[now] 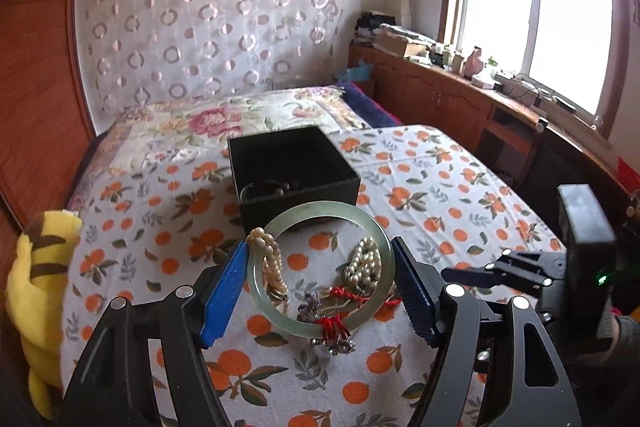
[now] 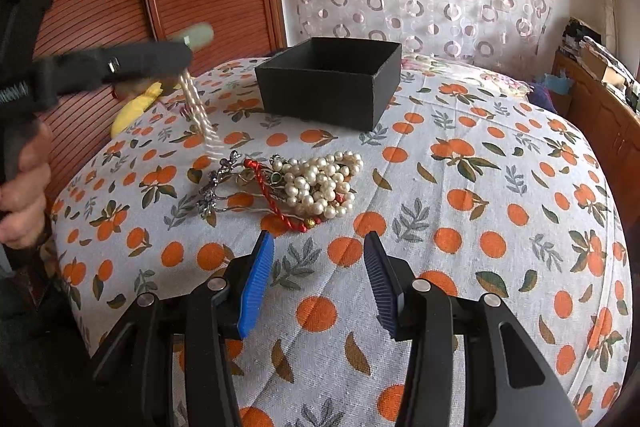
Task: Organize jewelry
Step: 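Close the left tool on the pale green jade bangle and lift it, then grasp a pearl necklace with right tool while left tool holds jade bangle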
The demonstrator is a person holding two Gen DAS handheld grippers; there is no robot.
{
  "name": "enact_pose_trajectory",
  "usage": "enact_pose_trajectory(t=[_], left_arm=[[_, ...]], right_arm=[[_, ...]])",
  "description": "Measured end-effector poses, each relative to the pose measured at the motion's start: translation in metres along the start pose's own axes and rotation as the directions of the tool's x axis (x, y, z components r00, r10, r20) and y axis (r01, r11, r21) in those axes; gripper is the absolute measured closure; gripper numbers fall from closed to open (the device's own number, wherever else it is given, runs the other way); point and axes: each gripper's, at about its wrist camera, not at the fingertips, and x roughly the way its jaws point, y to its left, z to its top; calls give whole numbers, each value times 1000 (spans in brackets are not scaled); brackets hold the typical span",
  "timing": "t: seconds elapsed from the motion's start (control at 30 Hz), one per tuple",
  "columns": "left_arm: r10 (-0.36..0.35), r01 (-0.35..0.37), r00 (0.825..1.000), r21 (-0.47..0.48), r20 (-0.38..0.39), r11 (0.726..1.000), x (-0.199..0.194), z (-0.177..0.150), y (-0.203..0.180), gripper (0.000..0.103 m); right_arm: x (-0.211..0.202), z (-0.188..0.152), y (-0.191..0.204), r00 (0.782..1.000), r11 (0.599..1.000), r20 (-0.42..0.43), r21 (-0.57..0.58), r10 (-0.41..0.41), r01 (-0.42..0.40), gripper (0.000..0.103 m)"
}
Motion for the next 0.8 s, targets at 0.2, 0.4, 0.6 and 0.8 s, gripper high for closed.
enact_pose_trajectory(t=[0.2,0.4,0.6,0.8], left_arm=[[-11,10,999,39,36,999,-15,20,-6,35],[-57,55,998,52,28,997,-18,24,-9,35],[-46,49,995,33,-94,998,13,-6,4,35],[-27,30,981,14,-192,999,24,-46,26,35]], right_arm=[[-5,8,1,999,1000,32,-3,23,-23,54],[-7,16,-2,998,999,55,6,35,-36,54],[-4,15,-2,999,999,41,-1,35,-35,54],[1,18,1,999,999,35,-10,38,-38,54]])
